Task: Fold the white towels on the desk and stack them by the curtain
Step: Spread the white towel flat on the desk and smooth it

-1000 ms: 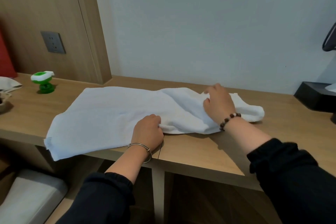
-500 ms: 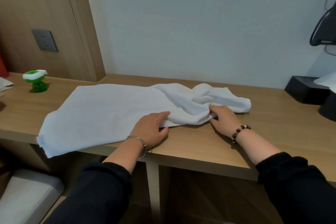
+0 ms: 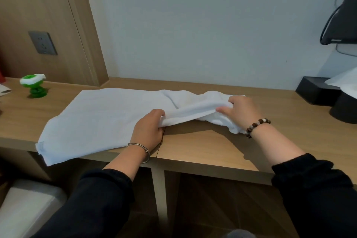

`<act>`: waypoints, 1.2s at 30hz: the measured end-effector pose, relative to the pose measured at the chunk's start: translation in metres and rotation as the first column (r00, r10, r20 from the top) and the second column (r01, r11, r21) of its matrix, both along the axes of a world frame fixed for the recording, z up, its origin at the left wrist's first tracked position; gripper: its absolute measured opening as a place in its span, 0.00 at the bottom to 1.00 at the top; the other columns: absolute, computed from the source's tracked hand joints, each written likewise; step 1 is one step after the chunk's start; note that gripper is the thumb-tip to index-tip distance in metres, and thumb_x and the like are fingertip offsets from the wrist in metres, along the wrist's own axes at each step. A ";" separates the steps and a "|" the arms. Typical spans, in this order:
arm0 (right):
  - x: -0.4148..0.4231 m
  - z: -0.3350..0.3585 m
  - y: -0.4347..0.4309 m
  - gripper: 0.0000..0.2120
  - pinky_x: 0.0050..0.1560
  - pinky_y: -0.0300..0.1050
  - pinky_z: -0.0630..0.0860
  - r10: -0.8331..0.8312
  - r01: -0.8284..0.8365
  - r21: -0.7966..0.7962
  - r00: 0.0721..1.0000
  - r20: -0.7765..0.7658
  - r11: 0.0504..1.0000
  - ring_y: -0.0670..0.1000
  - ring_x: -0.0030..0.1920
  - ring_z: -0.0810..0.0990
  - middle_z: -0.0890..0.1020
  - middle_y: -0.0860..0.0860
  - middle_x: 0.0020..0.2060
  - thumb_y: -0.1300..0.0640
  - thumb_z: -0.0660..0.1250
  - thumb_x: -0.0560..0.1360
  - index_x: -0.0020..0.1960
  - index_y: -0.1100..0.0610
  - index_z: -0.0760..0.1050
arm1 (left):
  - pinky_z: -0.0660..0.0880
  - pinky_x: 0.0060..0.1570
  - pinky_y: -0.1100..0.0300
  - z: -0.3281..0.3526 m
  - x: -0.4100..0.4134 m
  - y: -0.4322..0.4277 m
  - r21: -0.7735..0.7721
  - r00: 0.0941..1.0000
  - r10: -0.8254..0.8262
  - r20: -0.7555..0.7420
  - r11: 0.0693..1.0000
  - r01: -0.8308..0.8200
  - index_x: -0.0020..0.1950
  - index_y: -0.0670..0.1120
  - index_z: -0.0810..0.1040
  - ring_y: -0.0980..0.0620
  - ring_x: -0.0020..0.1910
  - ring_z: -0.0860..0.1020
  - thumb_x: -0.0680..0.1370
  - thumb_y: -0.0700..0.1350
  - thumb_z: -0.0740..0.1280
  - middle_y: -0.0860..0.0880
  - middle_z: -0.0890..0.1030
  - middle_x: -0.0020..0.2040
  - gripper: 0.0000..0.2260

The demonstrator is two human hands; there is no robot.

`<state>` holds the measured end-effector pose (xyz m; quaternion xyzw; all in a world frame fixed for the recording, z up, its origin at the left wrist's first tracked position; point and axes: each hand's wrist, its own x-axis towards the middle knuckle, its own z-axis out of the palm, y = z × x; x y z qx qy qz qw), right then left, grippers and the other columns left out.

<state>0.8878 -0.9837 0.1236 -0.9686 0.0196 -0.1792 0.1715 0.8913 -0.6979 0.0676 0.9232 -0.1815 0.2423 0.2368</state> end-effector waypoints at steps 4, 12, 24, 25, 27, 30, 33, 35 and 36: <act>-0.013 0.007 -0.006 0.15 0.29 0.40 0.60 0.020 -0.040 -0.137 0.990 -0.142 0.990 0.44 0.32 0.71 0.74 0.45 0.30 0.43 0.71 0.67 0.33 0.48 0.68 | 0.73 0.45 0.50 0.003 -0.003 -0.001 0.147 0.999 -0.039 0.027 0.989 0.035 0.48 0.38 0.79 0.38 0.46 0.77 0.72 0.32 0.64 0.40 0.81 0.46 0.07; -0.031 -0.004 0.000 0.07 0.39 0.44 0.66 -0.213 0.148 -0.365 0.966 -0.144 0.919 0.52 0.40 0.72 0.78 0.51 0.43 0.64 0.59 0.74 0.47 0.55 0.72 | 0.62 0.31 0.59 0.011 -0.001 0.003 -0.376 0.961 0.242 -0.133 0.885 -0.274 0.34 0.41 0.73 0.45 0.36 0.70 0.67 0.28 0.59 0.44 0.73 0.32 0.10; -0.025 -0.015 -0.037 0.08 0.47 0.48 0.67 -0.420 0.391 -0.265 0.906 -0.061 0.882 0.55 0.45 0.75 0.76 0.52 0.39 0.63 0.57 0.76 0.51 0.54 0.72 | 0.67 0.38 0.69 0.028 0.002 0.010 -0.801 0.875 0.187 -0.447 0.350 -0.485 0.38 0.41 0.74 0.48 0.44 0.70 0.76 0.29 0.55 0.49 0.73 0.37 0.13; -0.027 -0.012 -0.041 0.08 0.49 0.48 0.67 -0.423 0.386 -0.322 0.905 -0.052 0.864 0.55 0.49 0.75 0.78 0.52 0.44 0.62 0.58 0.76 0.51 0.54 0.73 | 0.66 0.41 0.67 0.028 0.001 0.009 -0.759 0.888 0.147 -0.435 0.471 -0.450 0.36 0.42 0.73 0.48 0.43 0.69 0.76 0.30 0.56 0.47 0.73 0.37 0.13; -0.030 -0.003 -0.049 0.07 0.54 0.49 0.68 -0.429 0.332 -0.458 0.895 -0.124 0.825 0.54 0.52 0.75 0.78 0.52 0.47 0.59 0.57 0.77 0.48 0.53 0.74 | 0.65 0.43 0.61 0.028 -0.003 0.010 -0.509 0.885 0.027 -0.465 0.809 -0.293 0.31 0.41 0.73 0.48 0.40 0.68 0.75 0.30 0.60 0.44 0.73 0.35 0.14; -0.036 0.007 -0.052 0.14 0.54 0.45 0.66 -0.417 0.132 -0.510 0.759 -0.499 0.850 0.50 0.38 0.68 0.68 0.50 0.35 0.59 0.53 0.80 0.34 0.55 0.62 | 0.75 0.50 0.56 0.040 -0.006 0.019 -0.221 0.773 -0.166 -0.612 0.975 0.034 0.42 0.40 0.85 0.48 0.46 0.77 0.74 0.34 0.67 0.44 0.83 0.44 0.07; -0.043 0.017 -0.038 0.18 0.46 0.43 0.62 -0.361 0.026 -0.469 0.676 -0.642 0.883 0.48 0.30 0.58 0.60 0.51 0.32 0.59 0.50 0.81 0.33 0.52 0.56 | 0.68 0.65 0.57 0.064 -0.004 0.021 0.054 0.653 -0.120 -0.747 0.969 0.241 0.54 0.48 0.83 0.53 0.58 0.75 0.78 0.43 0.63 0.52 0.81 0.57 0.11; -0.041 0.021 -0.019 0.16 0.42 0.43 0.65 -0.252 -0.057 -0.465 0.779 -0.574 0.884 0.49 0.31 0.64 0.66 0.50 0.31 0.63 0.52 0.78 0.32 0.56 0.62 | 0.67 0.64 0.56 0.076 -0.004 0.016 0.067 0.588 -0.115 -0.801 0.958 0.278 0.52 0.50 0.83 0.53 0.58 0.75 0.78 0.54 0.60 0.53 0.80 0.57 0.14; -0.039 0.020 -0.008 0.14 0.43 0.44 0.67 -0.200 -0.056 -0.476 0.860 -0.470 0.878 0.50 0.34 0.68 0.69 0.50 0.33 0.63 0.52 0.77 0.33 0.56 0.65 | 0.67 0.61 0.57 0.079 -0.003 0.012 0.045 0.593 -0.120 -0.796 0.966 0.256 0.47 0.51 0.84 0.54 0.55 0.76 0.79 0.57 0.59 0.54 0.81 0.54 0.17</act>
